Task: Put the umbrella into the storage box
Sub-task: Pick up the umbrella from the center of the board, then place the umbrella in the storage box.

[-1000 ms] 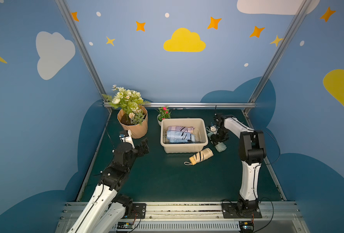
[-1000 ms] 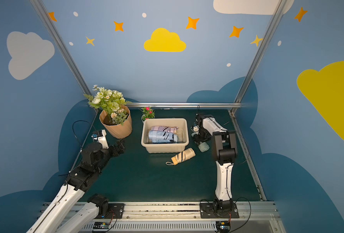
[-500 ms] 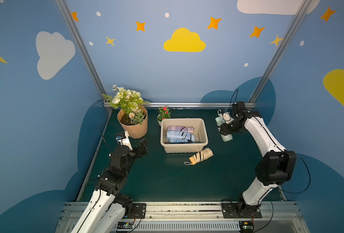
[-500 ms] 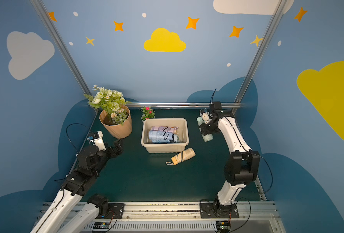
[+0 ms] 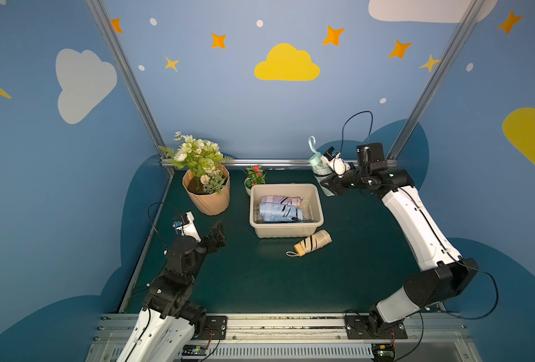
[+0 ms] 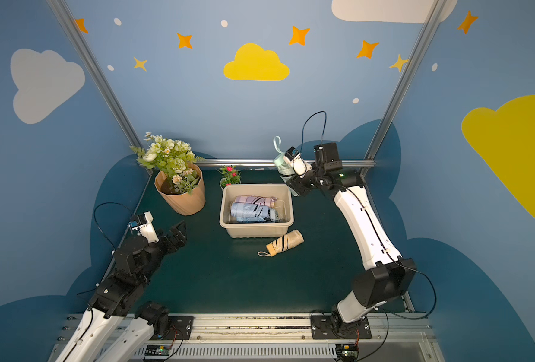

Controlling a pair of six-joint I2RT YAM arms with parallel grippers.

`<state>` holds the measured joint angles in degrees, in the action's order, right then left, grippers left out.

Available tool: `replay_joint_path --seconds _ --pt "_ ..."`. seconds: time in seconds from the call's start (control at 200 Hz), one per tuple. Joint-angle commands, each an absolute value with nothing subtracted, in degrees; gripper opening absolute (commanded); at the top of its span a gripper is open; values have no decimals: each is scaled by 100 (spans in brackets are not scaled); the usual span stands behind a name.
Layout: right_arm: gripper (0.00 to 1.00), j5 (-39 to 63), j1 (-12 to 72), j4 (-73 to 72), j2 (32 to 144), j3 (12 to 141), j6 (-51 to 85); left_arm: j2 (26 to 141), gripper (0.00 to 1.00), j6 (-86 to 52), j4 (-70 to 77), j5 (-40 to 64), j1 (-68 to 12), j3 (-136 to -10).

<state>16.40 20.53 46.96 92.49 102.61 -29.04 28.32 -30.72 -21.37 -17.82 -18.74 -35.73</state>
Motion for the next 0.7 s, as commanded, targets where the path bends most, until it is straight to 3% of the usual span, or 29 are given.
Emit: replay_joint_path --seconds 0.0,0.245,0.491,0.691 --pt "39 1220 2429 4887 9600 10519 -4094 2727 100 -3129 -2311 -1847 -1841 -3506" --pt "39 -456 3199 4689 10400 10636 -5253 2543 100 -3155 -2478 -1910 -1856 -3489" --pt "40 -760 3440 4622 11312 11070 -5434 2472 100 -3196 -2599 -1925 -1852 -3502" --pt "51 -1009 3542 4325 11772 11065 -5529 2409 100 -3179 -2747 -1939 -1849 -3561"
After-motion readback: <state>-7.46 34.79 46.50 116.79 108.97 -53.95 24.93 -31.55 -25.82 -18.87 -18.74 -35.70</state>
